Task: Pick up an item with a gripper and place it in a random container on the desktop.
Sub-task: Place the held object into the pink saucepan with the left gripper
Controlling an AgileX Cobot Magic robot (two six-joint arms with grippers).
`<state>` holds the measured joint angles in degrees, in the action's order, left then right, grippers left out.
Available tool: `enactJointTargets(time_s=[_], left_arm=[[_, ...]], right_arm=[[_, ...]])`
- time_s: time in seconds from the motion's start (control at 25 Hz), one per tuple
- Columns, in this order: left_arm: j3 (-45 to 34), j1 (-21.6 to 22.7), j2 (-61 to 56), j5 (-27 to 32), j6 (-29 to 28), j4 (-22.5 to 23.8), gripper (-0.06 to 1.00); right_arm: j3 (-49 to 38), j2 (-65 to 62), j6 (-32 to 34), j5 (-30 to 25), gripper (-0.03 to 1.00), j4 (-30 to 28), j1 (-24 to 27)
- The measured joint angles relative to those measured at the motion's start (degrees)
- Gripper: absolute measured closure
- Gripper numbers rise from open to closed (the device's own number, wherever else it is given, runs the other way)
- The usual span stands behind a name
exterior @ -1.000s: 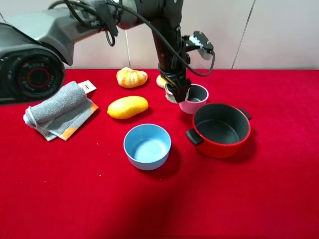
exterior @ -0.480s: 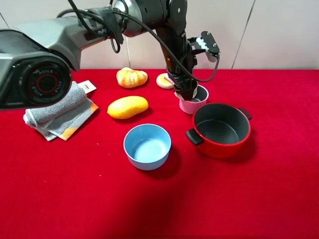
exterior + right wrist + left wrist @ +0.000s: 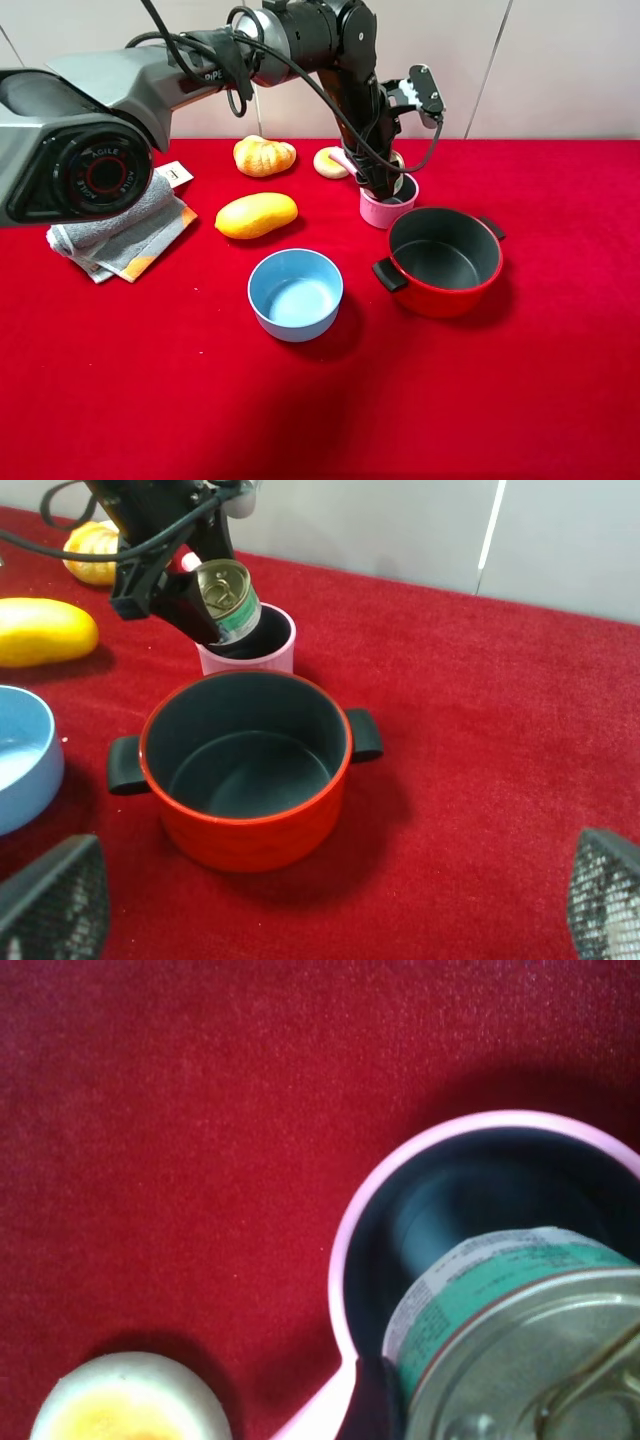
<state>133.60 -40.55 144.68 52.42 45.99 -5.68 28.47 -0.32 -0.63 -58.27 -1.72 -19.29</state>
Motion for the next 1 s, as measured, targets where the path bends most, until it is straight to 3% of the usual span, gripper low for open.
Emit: enactJointTargets(time_s=[0.44,1.0], left_arm=[[0.0,-0.9,0.0,-3.8,0.0,0.2,0.30],[0.0,-1.4,0.7,-3.9,0.0,0.3,0.30]], right_arm=[[0.0,0.0,0.0,0.0,0.27,0.0,0.0],[0.0,0.0,0.0,0.0,0.27,0.0,0.0]])
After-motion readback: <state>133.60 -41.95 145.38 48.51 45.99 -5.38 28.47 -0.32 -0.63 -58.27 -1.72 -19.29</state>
